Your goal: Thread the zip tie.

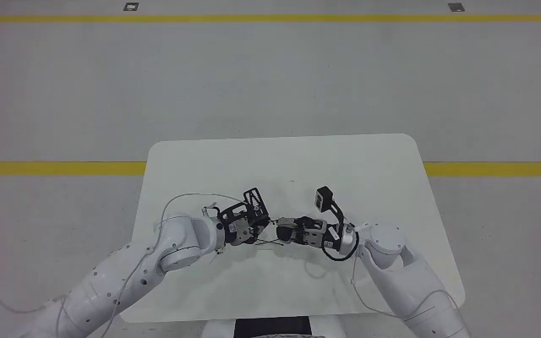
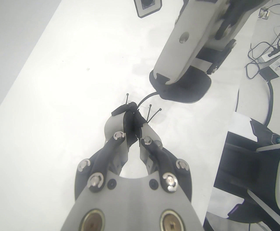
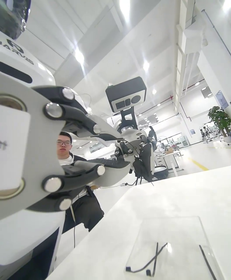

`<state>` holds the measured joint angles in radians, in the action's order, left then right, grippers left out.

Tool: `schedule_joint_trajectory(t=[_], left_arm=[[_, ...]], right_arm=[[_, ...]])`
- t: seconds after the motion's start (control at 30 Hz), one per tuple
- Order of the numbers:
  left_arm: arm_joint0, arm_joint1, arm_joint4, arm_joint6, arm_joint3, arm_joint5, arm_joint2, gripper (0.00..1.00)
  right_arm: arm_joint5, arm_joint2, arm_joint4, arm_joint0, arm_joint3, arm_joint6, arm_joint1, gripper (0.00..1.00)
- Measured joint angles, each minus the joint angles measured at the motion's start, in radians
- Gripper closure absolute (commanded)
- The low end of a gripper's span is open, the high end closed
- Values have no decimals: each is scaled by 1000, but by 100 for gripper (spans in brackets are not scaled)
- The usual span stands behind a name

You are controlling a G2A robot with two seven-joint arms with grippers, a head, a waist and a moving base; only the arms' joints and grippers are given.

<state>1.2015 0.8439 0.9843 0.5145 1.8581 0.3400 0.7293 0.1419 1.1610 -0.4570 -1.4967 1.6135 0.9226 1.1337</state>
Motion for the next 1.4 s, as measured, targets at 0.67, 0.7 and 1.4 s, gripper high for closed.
schedule_joint_trajectory(t=[0.67, 0.7, 1.4], left_arm=[[0, 0, 0, 0, 0, 0, 0, 100], [0, 0, 0, 0, 0, 0, 0, 100], [0, 0, 0, 0, 0, 0, 0, 100]], right_arm=[[-4, -35, -19, 26, 2, -28, -1, 87], [-4, -37, -20, 27, 1, -29, -1, 86], [-9, -49, -13, 35, 7, -54, -6, 83]])
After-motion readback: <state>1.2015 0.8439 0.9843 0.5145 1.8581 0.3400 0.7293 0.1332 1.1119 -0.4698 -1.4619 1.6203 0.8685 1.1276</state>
